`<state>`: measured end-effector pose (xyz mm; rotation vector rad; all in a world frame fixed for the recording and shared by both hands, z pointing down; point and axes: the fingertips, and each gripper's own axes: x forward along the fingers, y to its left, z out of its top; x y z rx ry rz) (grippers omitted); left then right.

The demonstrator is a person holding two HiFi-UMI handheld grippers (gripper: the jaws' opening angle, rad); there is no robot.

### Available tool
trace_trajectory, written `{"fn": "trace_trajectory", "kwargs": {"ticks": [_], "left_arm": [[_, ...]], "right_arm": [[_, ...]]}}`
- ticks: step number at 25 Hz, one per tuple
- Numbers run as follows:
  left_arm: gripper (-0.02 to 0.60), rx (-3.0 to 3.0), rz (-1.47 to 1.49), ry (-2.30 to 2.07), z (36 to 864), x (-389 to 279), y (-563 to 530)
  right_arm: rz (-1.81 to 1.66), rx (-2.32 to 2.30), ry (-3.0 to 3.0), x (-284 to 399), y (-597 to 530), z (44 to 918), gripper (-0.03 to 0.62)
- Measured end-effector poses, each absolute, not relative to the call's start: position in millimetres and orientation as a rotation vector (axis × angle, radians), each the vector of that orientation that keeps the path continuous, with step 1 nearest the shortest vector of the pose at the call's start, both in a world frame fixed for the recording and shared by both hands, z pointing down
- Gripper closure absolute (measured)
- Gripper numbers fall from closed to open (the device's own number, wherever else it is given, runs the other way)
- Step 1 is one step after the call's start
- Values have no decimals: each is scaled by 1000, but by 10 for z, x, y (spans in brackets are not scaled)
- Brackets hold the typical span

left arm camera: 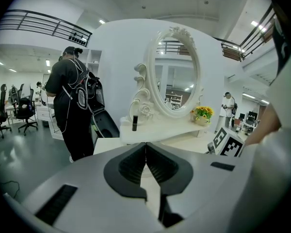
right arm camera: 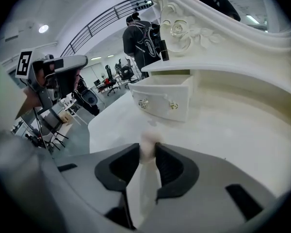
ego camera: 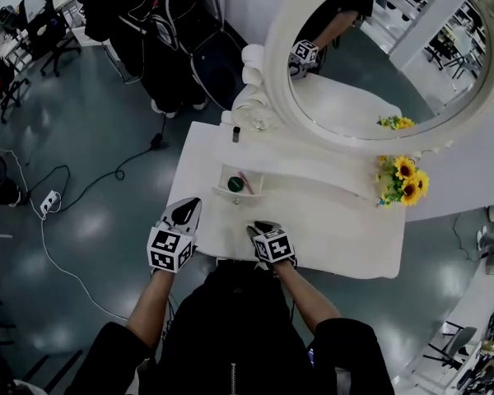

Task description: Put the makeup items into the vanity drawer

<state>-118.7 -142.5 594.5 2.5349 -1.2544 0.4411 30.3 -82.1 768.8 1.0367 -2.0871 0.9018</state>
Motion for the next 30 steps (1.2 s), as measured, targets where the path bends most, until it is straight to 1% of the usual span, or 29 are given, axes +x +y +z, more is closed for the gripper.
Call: {"fn": "trace_trajectory", "kwargs": {"ticks": [3,7,15,19,23,30], "left_arm": [[561,2541,446,-1245,5940,-1167,-1438],[561,2553,440,-1239,5924,-1158,-1496],[561,2581,421,-1211,5877,-1052,-1603],[561,2596,407,-1205,5842,-1002,-1661],[561,2602,394,-1209,5827,-1004,-1705],[561,2593,374,-1236,5776,-1057,-1739]], "right_arm": [[924,1040,-2107,307,-824,7650,500],[882,1020,-2154,295,-838,7490,508],[778,1065,-2247,349,-960,7017,511],[651,1106,-2285,405,-1092,6741,511],[555,1137,-2310,428,-1289,6507,511],[497,1163,-2334,344,-1697,6284,508]]}}
